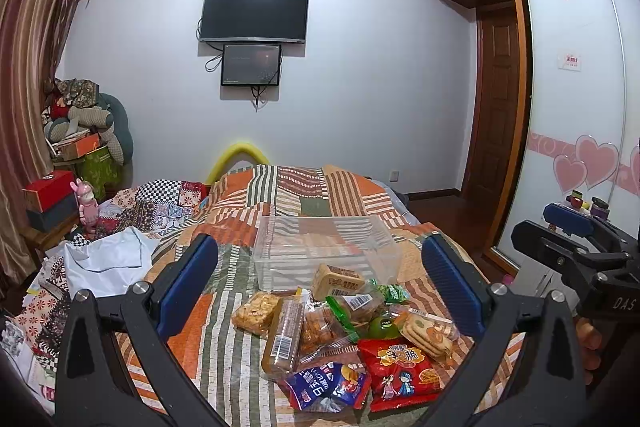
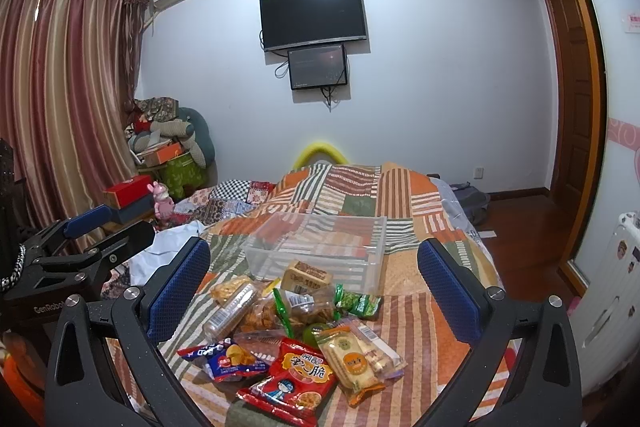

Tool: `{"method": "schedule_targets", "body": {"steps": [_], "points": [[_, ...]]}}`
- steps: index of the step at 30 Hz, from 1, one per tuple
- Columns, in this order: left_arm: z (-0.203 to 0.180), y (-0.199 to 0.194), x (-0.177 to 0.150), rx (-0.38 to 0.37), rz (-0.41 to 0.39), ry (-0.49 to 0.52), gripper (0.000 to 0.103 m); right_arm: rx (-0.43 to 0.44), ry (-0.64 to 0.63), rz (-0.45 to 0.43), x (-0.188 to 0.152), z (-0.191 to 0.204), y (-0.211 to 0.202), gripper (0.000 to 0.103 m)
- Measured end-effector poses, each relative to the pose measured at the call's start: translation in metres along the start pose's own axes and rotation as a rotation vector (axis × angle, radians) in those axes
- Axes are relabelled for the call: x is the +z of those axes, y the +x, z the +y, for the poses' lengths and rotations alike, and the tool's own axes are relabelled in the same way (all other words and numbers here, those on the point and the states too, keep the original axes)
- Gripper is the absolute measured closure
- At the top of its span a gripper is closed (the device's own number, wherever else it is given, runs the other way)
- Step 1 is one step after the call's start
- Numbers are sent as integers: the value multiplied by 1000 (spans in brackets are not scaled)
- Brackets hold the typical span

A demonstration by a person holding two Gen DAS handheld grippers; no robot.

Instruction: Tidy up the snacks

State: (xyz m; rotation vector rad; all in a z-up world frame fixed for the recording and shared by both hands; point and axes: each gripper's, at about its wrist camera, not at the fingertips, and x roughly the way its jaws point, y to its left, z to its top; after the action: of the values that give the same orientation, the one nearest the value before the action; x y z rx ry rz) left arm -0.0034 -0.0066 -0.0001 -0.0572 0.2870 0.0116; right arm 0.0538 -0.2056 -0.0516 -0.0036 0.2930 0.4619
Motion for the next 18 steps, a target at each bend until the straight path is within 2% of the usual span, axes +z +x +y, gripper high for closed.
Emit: {"method": "schedule_targets", "body": {"steps": [18], "points": [[-2, 0, -1, 9, -10, 4, 0, 0, 0, 4, -3, 0, -1, 0]]}}
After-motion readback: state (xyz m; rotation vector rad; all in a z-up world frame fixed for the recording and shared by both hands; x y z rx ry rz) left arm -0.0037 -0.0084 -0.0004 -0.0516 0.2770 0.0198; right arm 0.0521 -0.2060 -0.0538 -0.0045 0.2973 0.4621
